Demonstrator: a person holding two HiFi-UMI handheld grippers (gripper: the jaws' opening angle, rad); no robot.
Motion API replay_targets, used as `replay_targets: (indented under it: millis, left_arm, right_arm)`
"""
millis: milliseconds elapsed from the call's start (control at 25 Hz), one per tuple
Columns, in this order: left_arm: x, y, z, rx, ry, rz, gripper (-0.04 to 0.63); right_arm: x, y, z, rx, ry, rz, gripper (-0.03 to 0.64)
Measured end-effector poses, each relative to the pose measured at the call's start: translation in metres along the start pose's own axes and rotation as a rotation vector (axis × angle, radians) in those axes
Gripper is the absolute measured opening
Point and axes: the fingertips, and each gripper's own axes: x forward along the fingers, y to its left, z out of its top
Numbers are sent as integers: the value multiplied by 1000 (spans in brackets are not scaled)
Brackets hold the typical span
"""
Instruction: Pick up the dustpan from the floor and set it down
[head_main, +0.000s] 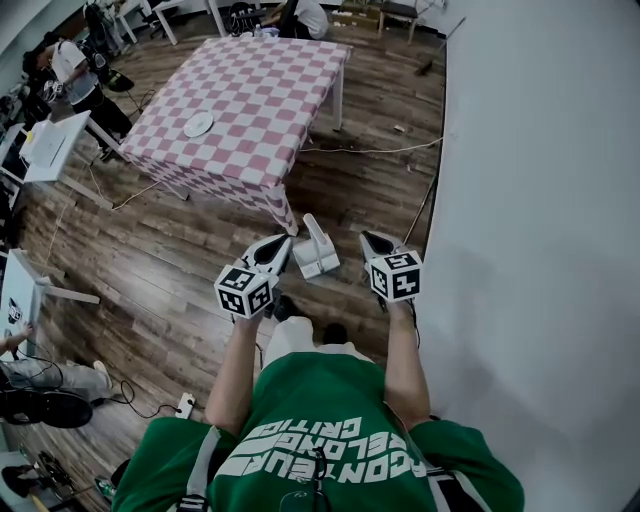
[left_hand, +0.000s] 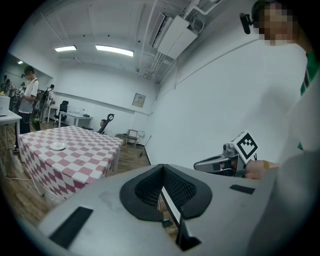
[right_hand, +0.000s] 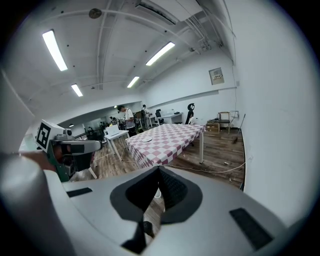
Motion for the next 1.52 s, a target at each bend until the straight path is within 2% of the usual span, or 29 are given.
replay_targets:
  millis: [560,1080,1520]
  left_arm:
    - [-7,-2,-6,9,17,1,3]
    - [-6,2,-10,-5,18,24,3]
    - [0,-3,-7,-3,15,24,3]
  right_arm:
    - [7,2,5,39,-33,4,8]
    - [13,4,0,2,-9,29,8]
    - [7,-5,1,1,-14,15,8]
